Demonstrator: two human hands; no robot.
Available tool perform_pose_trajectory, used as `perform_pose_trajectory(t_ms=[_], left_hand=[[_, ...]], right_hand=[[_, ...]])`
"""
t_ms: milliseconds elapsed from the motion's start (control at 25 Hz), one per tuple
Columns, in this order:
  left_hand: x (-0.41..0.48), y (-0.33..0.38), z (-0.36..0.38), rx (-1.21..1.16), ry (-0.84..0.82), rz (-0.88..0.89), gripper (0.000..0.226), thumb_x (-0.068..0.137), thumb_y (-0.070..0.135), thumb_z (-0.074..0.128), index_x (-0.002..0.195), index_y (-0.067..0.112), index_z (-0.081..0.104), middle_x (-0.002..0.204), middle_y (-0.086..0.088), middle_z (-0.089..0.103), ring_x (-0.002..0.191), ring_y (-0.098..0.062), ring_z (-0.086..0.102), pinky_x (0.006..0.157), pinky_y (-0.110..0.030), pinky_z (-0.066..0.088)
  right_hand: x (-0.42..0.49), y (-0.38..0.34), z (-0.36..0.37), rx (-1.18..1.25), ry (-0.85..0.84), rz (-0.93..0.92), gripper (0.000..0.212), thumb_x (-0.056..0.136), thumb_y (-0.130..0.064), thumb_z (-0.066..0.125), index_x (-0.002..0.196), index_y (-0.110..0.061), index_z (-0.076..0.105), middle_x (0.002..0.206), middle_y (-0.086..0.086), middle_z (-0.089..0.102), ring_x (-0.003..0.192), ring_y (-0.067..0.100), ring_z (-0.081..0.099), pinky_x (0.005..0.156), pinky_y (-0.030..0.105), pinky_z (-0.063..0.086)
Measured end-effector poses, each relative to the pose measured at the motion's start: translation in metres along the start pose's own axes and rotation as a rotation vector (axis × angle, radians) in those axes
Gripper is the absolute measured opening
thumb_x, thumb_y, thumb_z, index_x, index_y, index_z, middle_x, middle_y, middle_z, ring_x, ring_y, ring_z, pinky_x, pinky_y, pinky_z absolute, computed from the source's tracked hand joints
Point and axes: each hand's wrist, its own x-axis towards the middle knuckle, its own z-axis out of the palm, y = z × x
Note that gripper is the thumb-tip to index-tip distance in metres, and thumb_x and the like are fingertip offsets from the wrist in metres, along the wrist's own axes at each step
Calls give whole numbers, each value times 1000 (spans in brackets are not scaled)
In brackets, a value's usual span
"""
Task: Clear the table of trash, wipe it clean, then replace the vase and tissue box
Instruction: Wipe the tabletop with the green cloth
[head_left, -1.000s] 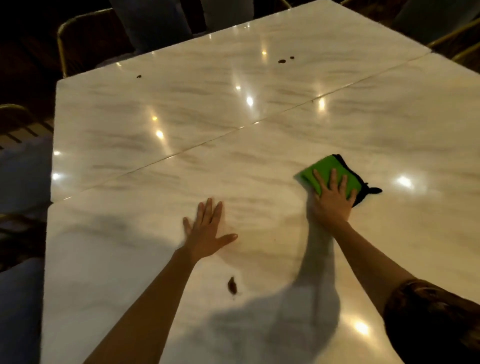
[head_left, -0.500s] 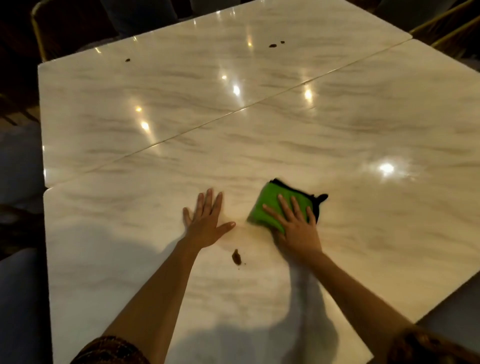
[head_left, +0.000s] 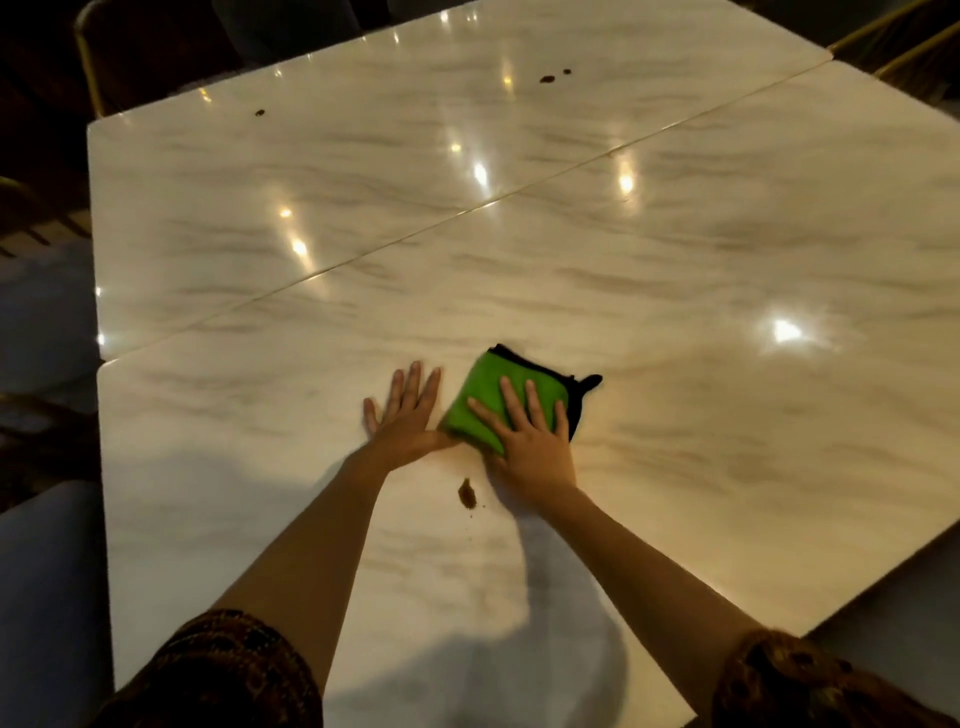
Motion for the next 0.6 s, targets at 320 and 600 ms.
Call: perform_pose_trajectory(t_ms=[320,600], left_hand=[[-16,-27,2,55,20,145,105,78,66,57,147,37,-17,153,9,-31,143,-13,-24,115,-49,-9],[-42,-59,17,86,41,331,72,96,50,36,149,34,-10,156,6,-24,144,-14,-22,117,-43,-9]], right_hand=[[-63,137,-17,65,137,467,59,88,-53,17,144,-51,-1,161,-2,1,148,27,0,116,52,8],[-70,-25,24,137,162,617,60,98,-45,37,149,-42,6,161,3,-1,147,31,-2,114,56,4]])
